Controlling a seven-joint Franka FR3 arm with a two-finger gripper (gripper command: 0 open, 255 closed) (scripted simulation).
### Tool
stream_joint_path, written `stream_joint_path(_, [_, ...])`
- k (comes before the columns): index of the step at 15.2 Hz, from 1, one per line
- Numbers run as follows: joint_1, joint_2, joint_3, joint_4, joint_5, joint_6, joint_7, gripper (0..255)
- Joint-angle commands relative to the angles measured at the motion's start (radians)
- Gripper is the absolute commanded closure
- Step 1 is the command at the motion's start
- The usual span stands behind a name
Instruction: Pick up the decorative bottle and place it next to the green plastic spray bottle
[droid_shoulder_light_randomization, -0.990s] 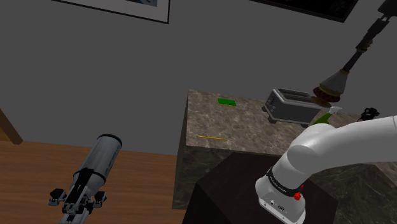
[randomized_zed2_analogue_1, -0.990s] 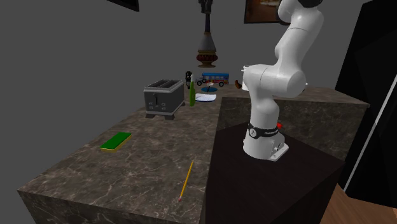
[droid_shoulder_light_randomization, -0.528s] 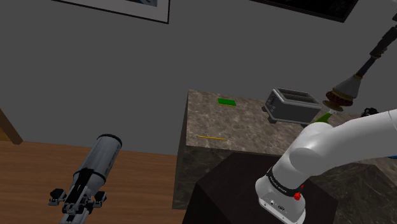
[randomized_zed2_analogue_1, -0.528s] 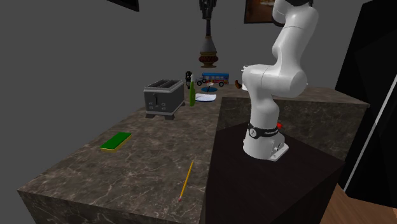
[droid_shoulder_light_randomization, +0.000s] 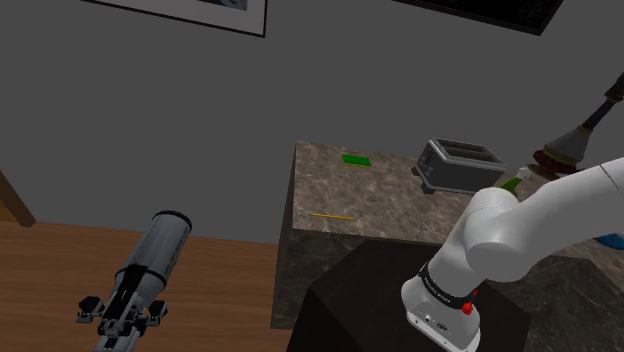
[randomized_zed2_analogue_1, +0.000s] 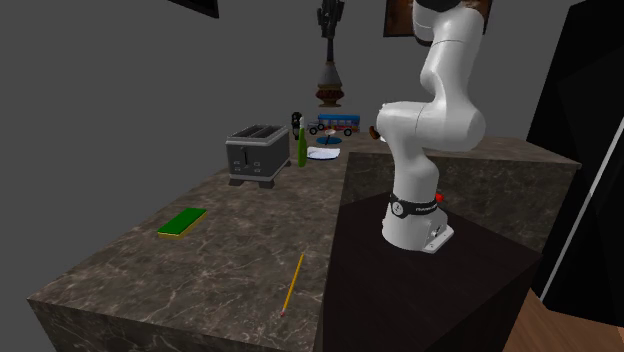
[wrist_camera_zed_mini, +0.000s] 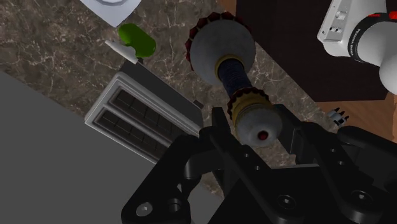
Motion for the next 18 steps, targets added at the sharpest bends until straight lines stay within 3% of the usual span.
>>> stream_joint_path(1, [-0.036, -0.017, 0.024, -0.052, -0.006, 0.031, 0.004, 255])
stream_joint_path(8, [-0.156, -0.083, 0.115, -0.241, -0.022, 0.130, 0.045, 255])
stream_joint_path(18, [-0.250, -0.166, 0.166, -0.454, -0.058, 0.251, 0.089, 255])
